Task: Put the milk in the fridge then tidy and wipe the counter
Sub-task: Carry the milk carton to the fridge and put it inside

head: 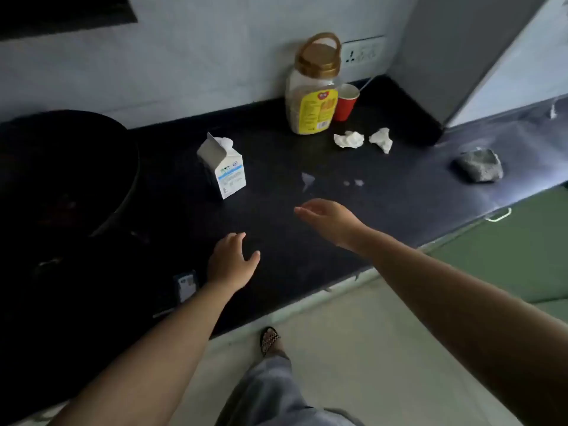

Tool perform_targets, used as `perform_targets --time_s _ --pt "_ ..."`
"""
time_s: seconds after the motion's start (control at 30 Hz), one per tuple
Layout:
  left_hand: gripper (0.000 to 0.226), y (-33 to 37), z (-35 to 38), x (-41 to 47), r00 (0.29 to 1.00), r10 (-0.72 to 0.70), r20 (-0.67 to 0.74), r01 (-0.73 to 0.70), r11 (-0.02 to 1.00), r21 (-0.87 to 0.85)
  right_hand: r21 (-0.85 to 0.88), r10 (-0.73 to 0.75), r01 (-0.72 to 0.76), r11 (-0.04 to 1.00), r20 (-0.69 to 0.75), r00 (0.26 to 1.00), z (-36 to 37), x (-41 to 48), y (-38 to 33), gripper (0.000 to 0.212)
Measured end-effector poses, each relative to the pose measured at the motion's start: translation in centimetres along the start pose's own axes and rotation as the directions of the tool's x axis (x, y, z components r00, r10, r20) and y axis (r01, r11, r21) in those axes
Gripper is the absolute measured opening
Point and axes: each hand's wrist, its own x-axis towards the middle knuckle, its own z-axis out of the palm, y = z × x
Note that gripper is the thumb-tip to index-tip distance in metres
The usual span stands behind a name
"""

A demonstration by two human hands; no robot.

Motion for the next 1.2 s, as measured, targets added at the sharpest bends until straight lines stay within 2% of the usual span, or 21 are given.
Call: perform_targets --time_s 0.1,0.2,0.3,0.47,0.67,0.8,0.93,1.2 --pt "0.065 -1.5 -0.2 1.7 0.999 -0.042 -0.034 0.046 0.989 0.143 0.0 0.014 -0.014 1.0 -0.011 1.0 1.0 4.1 -1.9 0.033" --pt "0.062 -2.6 -0.1 2.3 0.996 -0.022 -0.081 0.037 0.982 0.184 -0.004 0.032 -0.031 0.999 0.027 0.999 2.5 7.8 -3.0 0.033" --pt "0.062 -3.6 0.3 2.0 0.996 0.028 -0.09 -0.008 0.976 0.216 -0.054 -0.012 0.016 0.998 0.068 0.998 3.7 11.2 -4.2 0.053" --pt "0.062 -4.1 0.6 1.9 0.995 0.038 -0.09 -0.019 0.98 0.196 -0.113 -0.195 0.203 0.973 0.079 0.978 4.5 15.9 -7.0 0.074" --pt "0.062 -3.8 0.7 1.8 0.995 -0.002 -0.096 0.02 0.982 0.185 -0.048 -0.271 0.287 0.957 0.214 0.939 4.7 20.3 -8.7 0.11" --pt "0.062 -2.7 1.0 1.7 0.991 -0.081 -0.108 0.099 0.979 0.176 -0.009 -0.334 0.35 0.937 0.277 0.901 4.7 21.5 -8.7 0.103" --pt "0.061 -1.6 1.0 1.8 0.983 -0.15 -0.107 0.164 0.977 0.138 0.025 -0.366 0.37 0.929 0.225 0.903 3.8 21.5 -7.7 0.091" --pt "0.06 -0.9 1.1 2.0 0.974 -0.189 -0.125 0.205 0.97 0.129 0.065 -0.385 0.379 0.923 0.161 0.909 1.1 19.4 -4.7 0.089"
